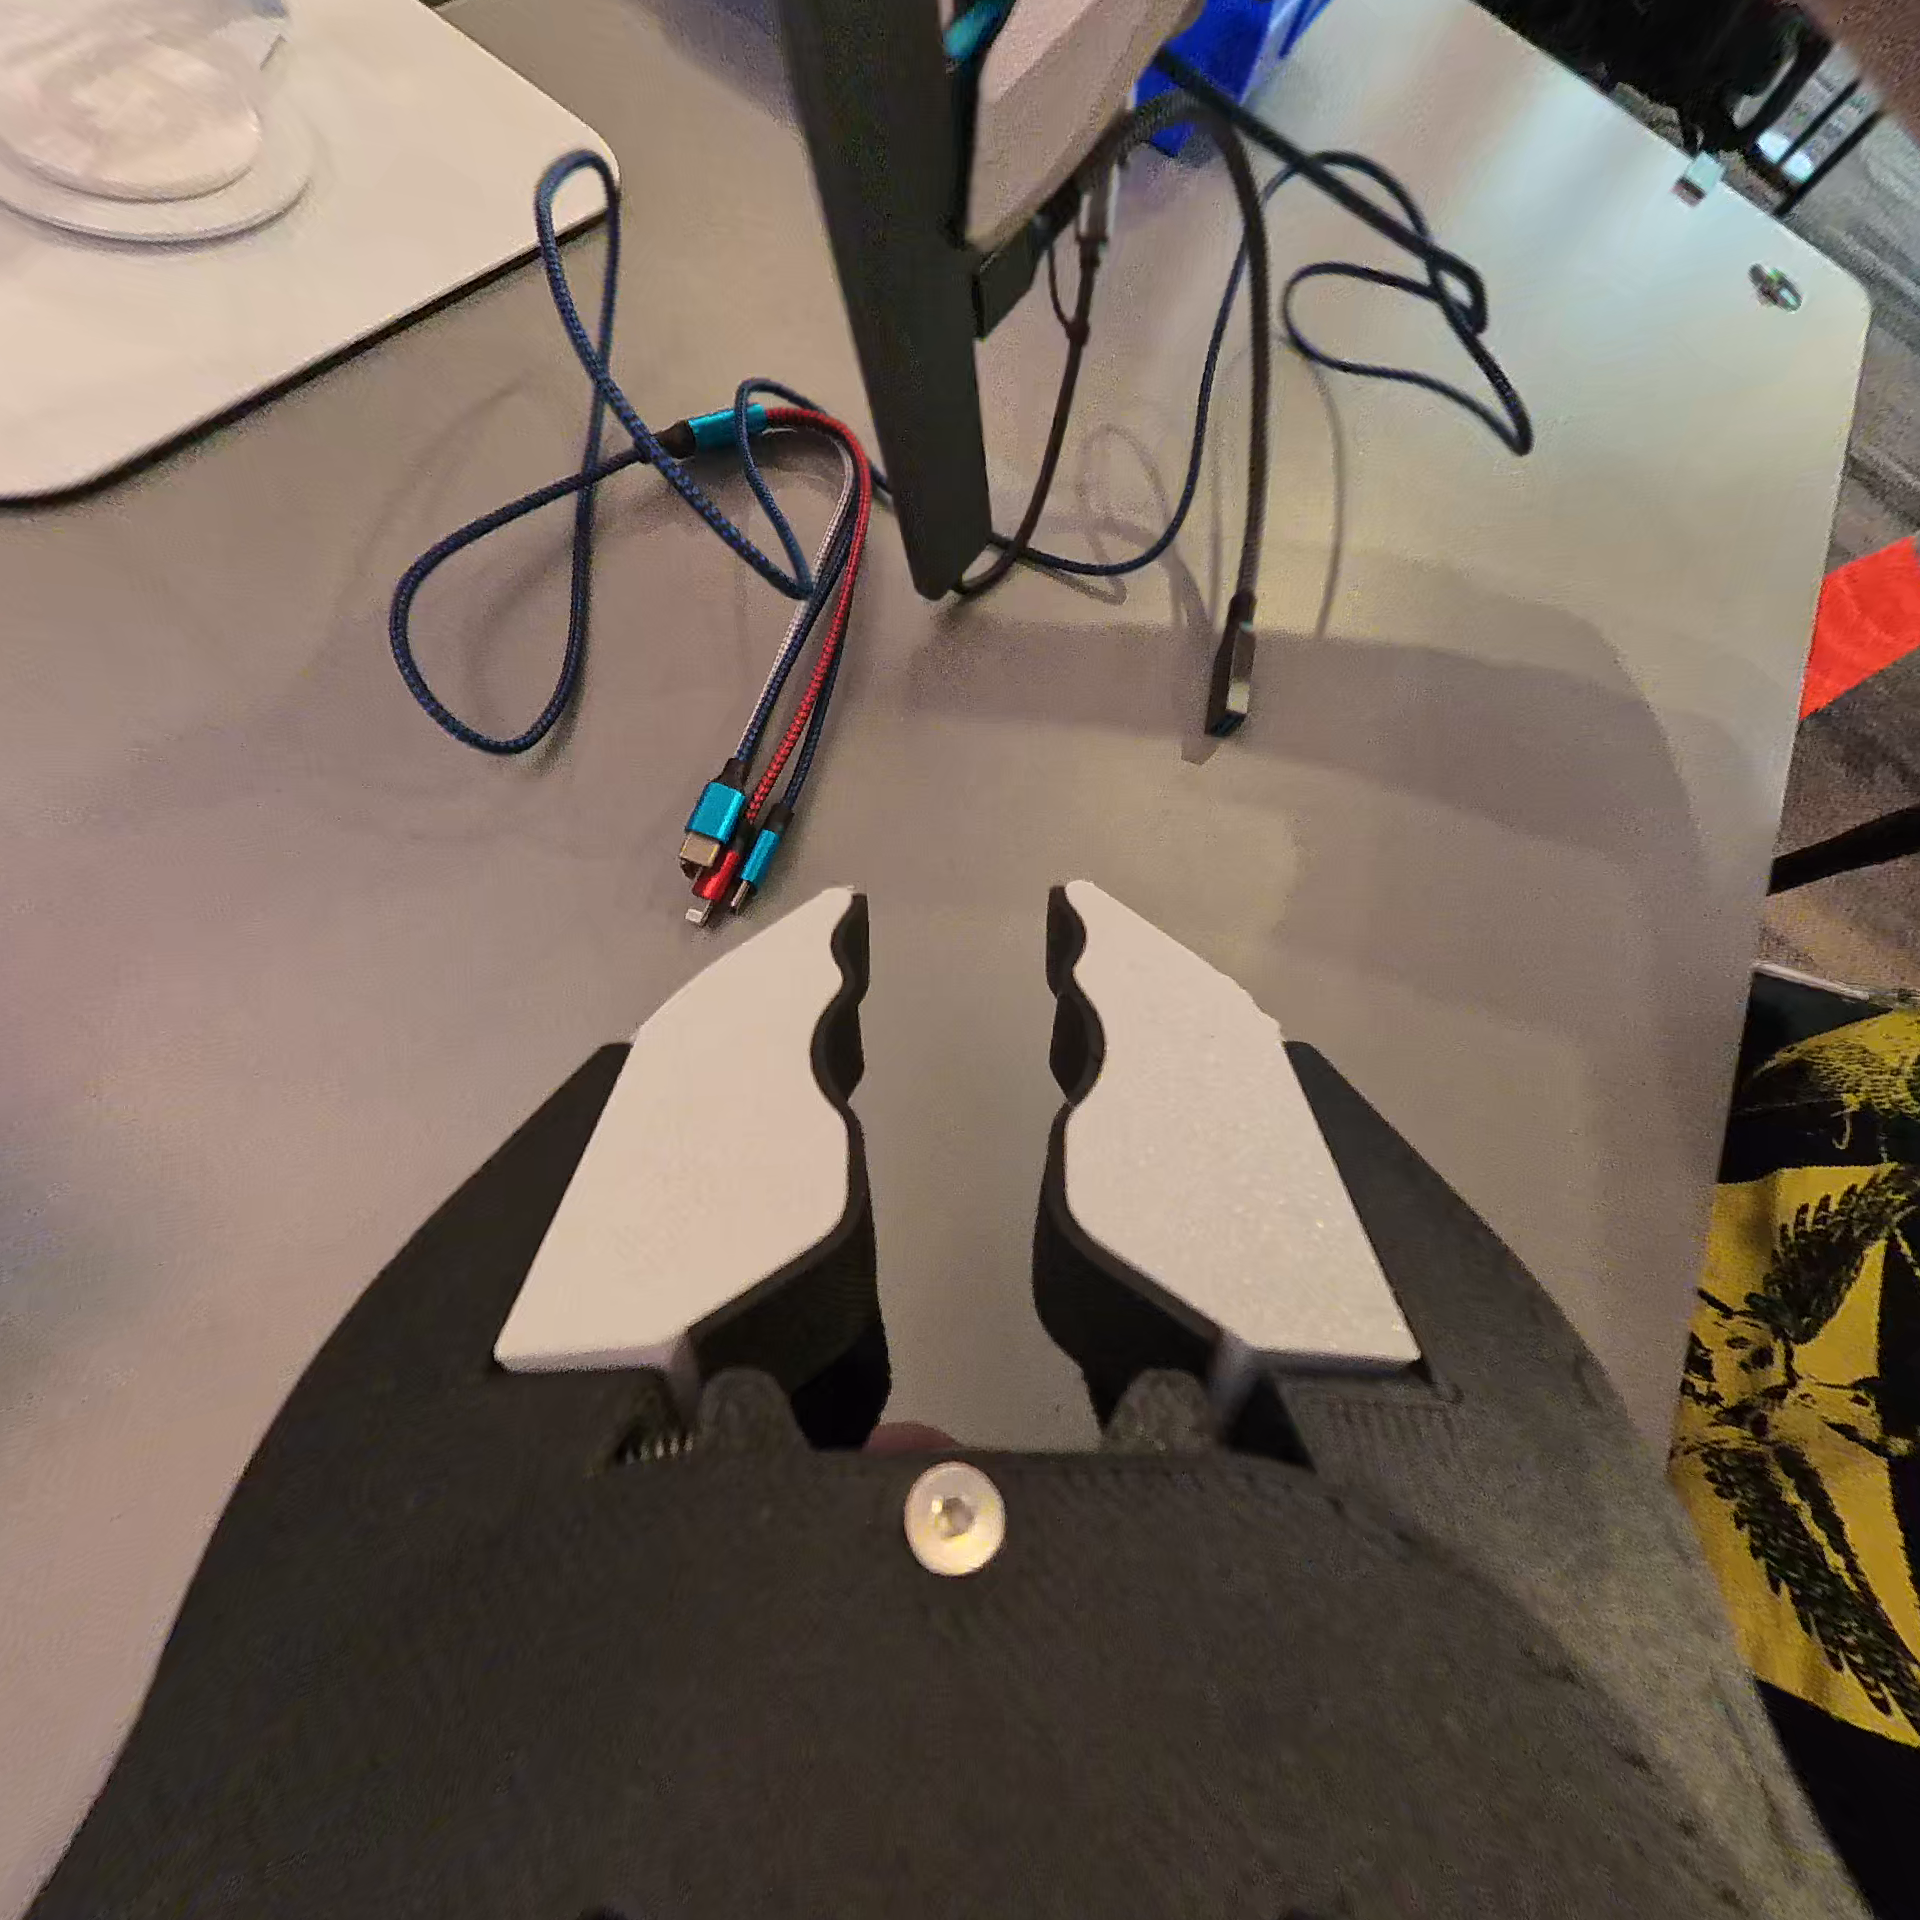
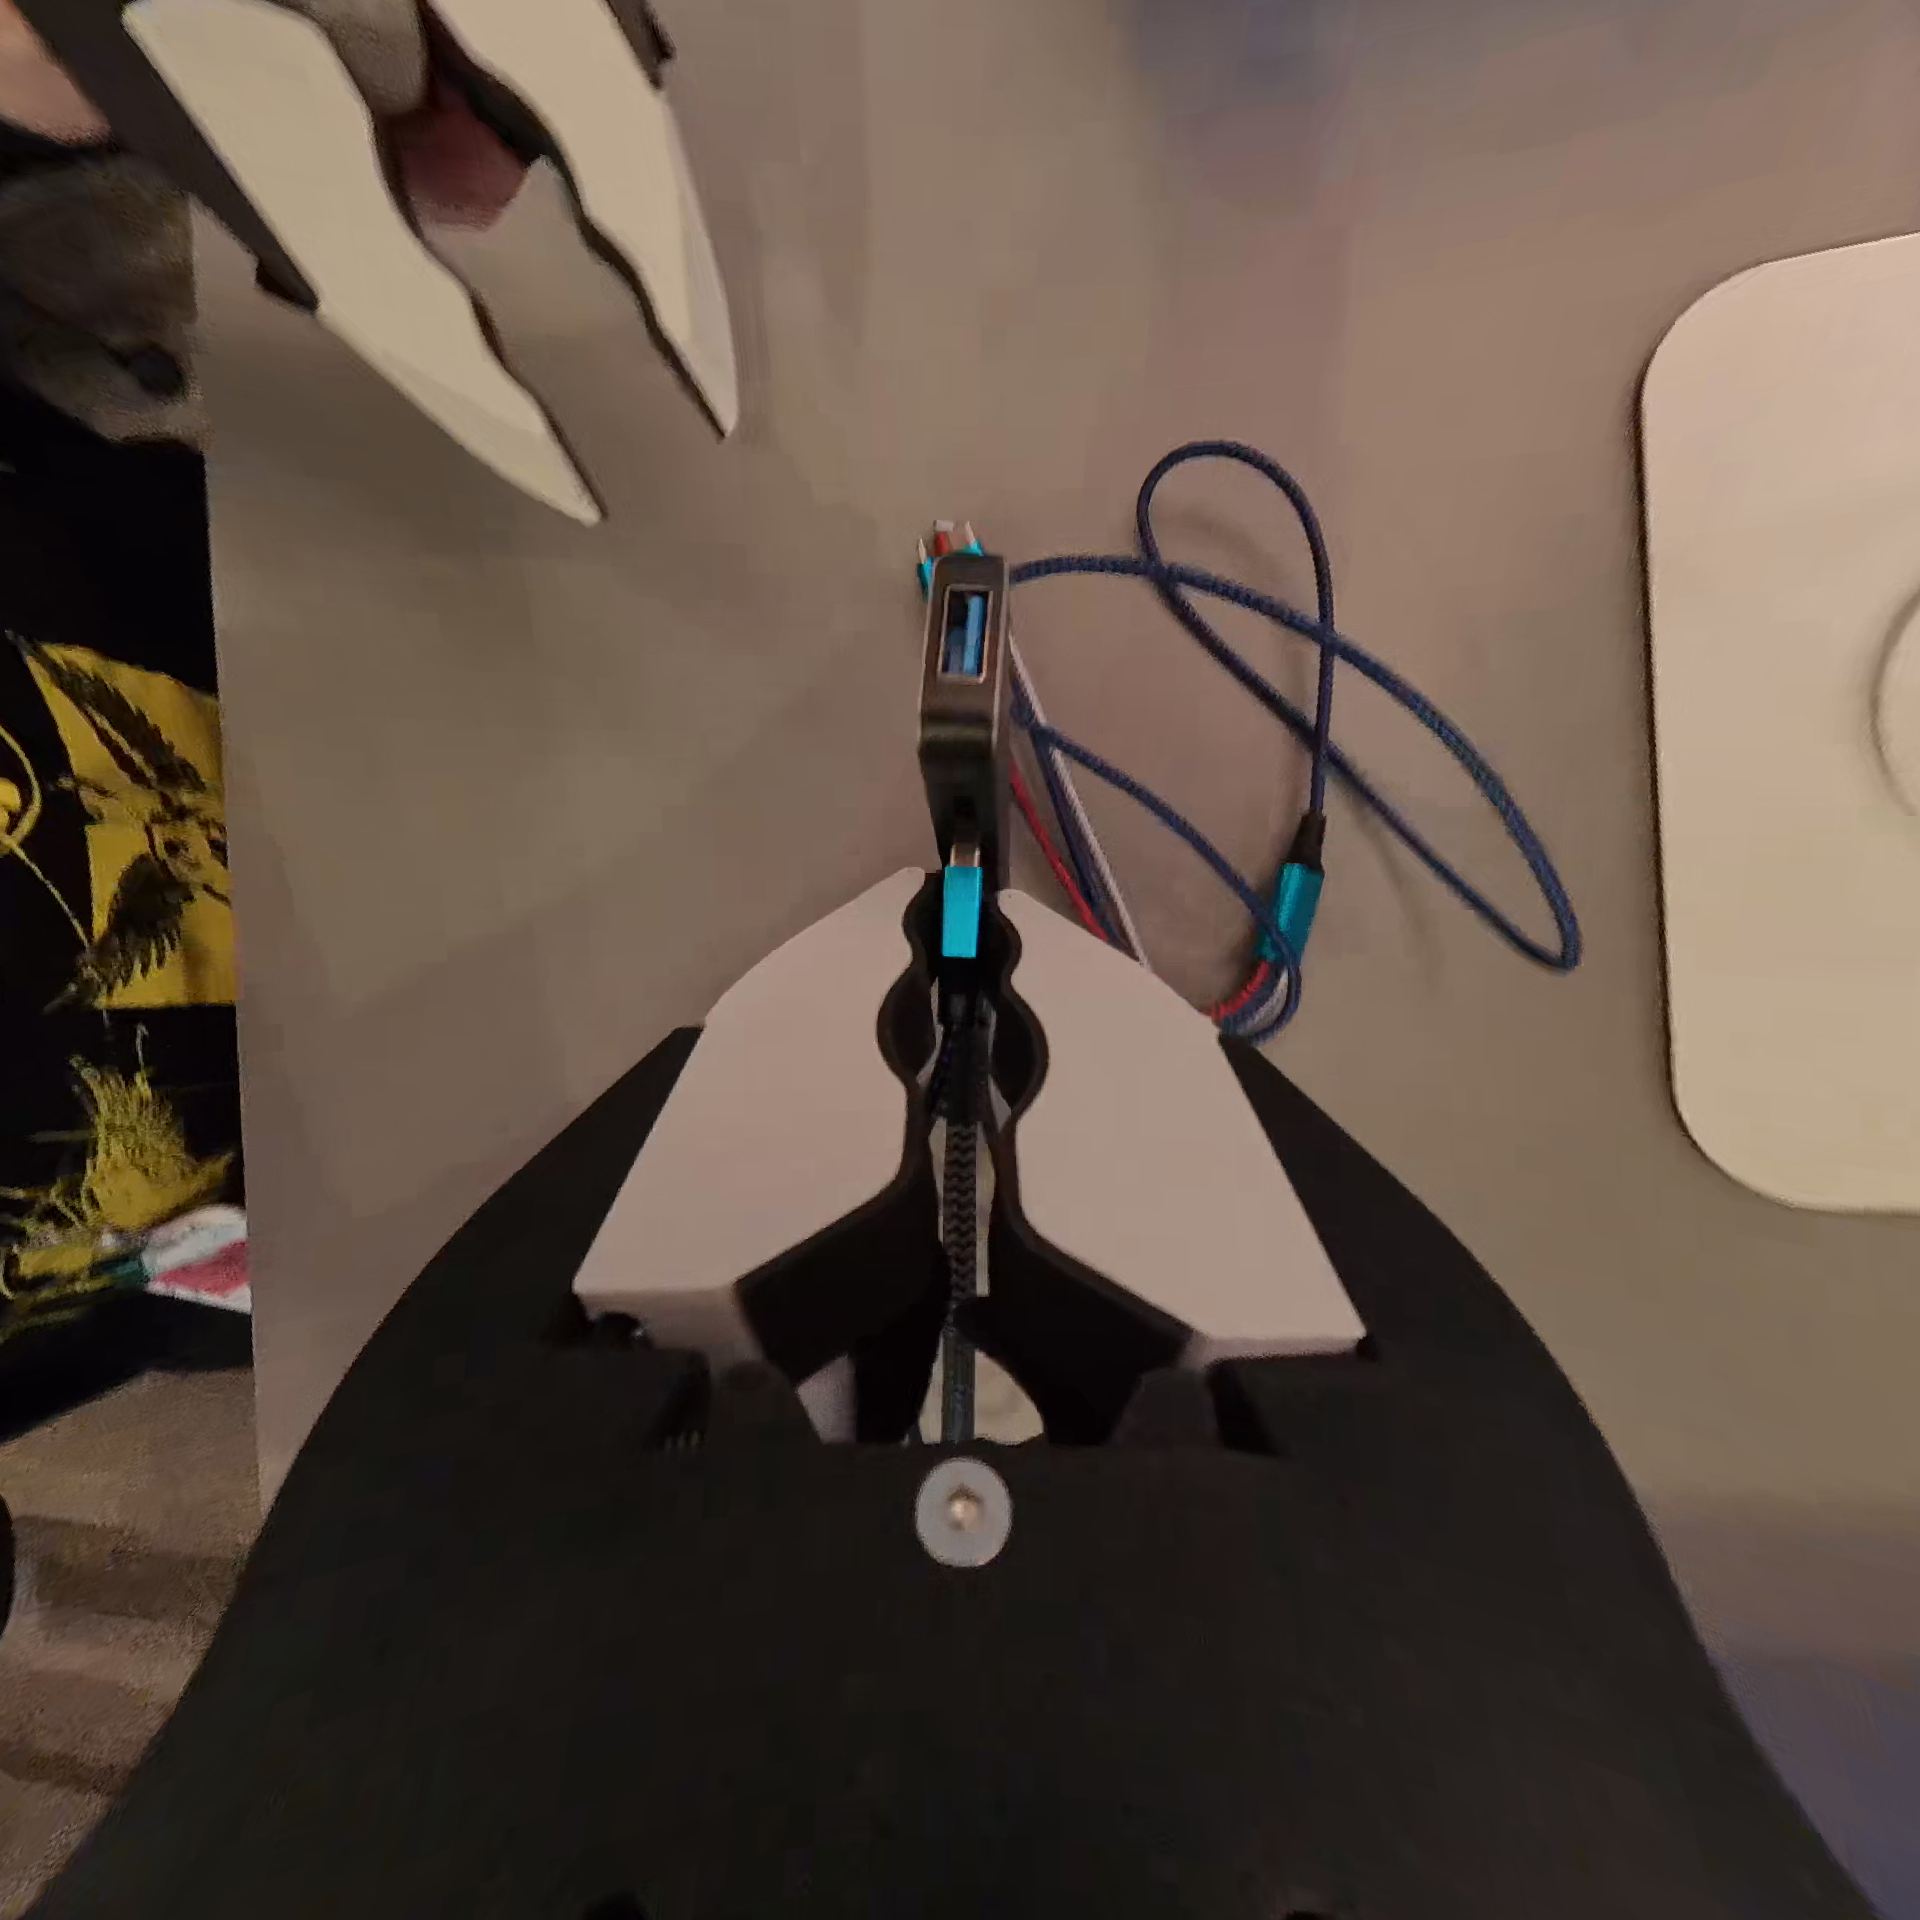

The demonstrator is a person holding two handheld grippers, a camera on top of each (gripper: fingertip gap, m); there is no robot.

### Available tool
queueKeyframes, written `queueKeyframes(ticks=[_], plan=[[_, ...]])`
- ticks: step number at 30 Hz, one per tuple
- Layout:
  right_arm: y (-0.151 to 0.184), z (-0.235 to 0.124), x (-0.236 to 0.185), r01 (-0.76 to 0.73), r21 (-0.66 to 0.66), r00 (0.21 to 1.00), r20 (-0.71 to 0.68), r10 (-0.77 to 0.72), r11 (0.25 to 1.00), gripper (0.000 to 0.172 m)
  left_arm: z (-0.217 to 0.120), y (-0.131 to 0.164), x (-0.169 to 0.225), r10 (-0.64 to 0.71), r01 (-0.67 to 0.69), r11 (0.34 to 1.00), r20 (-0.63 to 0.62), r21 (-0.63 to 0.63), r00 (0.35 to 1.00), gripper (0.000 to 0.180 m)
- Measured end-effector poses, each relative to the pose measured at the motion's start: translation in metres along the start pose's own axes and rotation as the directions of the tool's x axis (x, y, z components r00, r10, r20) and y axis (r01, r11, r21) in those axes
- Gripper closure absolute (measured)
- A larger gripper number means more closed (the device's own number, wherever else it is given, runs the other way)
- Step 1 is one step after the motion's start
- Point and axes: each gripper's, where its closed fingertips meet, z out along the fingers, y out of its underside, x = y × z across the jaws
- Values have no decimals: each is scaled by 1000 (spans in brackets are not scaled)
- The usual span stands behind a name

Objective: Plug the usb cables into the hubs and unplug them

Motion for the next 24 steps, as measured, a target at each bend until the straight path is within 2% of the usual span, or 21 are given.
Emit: queueKeyframes(ticks=[2, 5, 7, 12, 14, 19, 21, 22, 23, 24], plan=[[0, 8, 15, -17, -28, 999, -38, 16, 999, 164, -1, 1, -2, -14, 14, 1000, 0, 18, 1000, 148], [13, 26, 33, -43, -126, 996, -85, 33, 991, 117, 1, 3, -3, -23, 24, 1000, -20, 21, 1000, 148], [25, 39, 41, -73, -185, 994, -96, 56, 980, 93, 2, 4, -4, -32, 33, 999, -31, 24, 999, 148], [44, 69, 65, -136, -308, 982, -171, 86, 942, 52, 3, 9, -5, -52, 53, 998, -50, 20, 997, 148], [38, 77, 68, -124, -306, 980, -188, 68, 944, 49, 2, 10, -8, -61, 62, 998, -49, 26, 997, 148], [25, 81, 60, -118, -276, 988, -133, 84, 954, 98, 2, 10, -10, -71, 73, 997, -50, 32, 996, 148], [17, 83, 48, -200, -194, 979, -10, 202, 960, 118, 2, 10, -10, -69, 70, 997, -51, 29, 996, 148], [16, 86, 44, -245, -149, 967, 28, 252, 958, 133, 2, 10, -10, -65, 66, 997, -48, 29, 997, 148], [17, 88, 44, -232, -119, 971, 30, 237, 966, 156, 2, 10, -10, -63, 65, 998, -47, 28, 997, 148], [19, 88, 43, -195, -106, 980, 24, 199, 975, 158, 1, 11, -9, -64, 66, 997, -48, 28, 997, 148]])
